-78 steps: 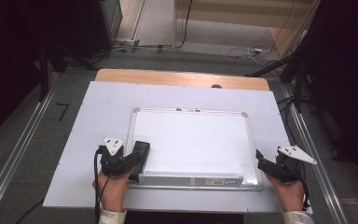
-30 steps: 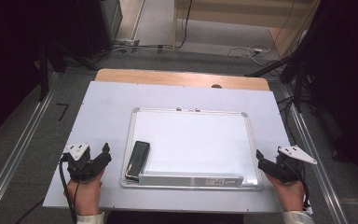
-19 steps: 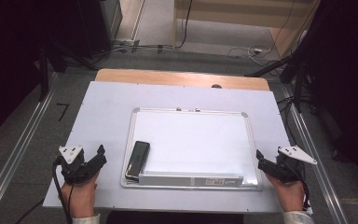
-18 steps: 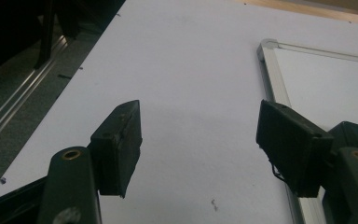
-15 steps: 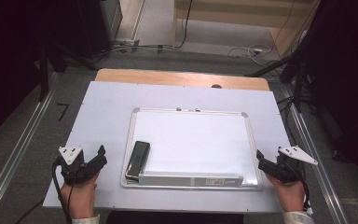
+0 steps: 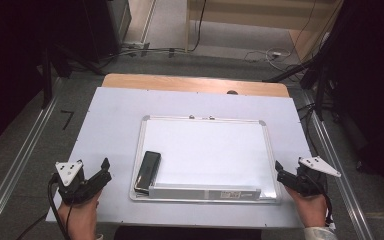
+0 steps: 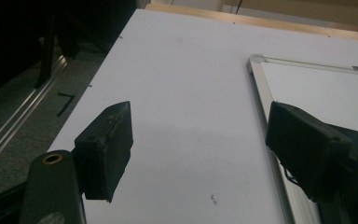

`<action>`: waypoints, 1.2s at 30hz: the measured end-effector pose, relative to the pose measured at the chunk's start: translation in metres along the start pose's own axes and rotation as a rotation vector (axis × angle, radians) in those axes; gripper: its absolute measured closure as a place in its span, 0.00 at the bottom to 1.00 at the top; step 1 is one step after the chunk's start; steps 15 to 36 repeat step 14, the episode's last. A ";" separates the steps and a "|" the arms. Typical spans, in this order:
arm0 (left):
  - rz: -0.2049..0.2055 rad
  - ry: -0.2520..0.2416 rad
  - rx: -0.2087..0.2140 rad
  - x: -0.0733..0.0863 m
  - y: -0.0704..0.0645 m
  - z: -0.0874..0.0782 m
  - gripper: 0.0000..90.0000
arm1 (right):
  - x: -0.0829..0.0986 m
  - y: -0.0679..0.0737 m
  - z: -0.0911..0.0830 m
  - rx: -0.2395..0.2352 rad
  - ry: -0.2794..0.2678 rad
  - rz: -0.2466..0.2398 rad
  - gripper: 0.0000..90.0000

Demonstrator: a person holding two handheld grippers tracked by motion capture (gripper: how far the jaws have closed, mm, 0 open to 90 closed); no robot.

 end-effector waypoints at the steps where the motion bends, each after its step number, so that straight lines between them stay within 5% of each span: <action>1: 0.001 0.000 0.004 -0.001 0.000 -0.001 0.26 | 0.000 0.000 0.000 0.000 0.000 0.000 0.20; 36: 0.012 0.001 0.018 -0.003 0.000 -0.003 0.25 | 0.000 -0.001 0.001 0.000 0.000 0.002 0.20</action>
Point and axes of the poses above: each handheld gripper's, and its own axes: z roughly forward along the jaws, x roughly out of its underside, y roughly to its left, the point moved 2 cm from there along z, roughly forward along the jaws, and after that the axes turned 3 degrees about x, right-handed, at the moved point
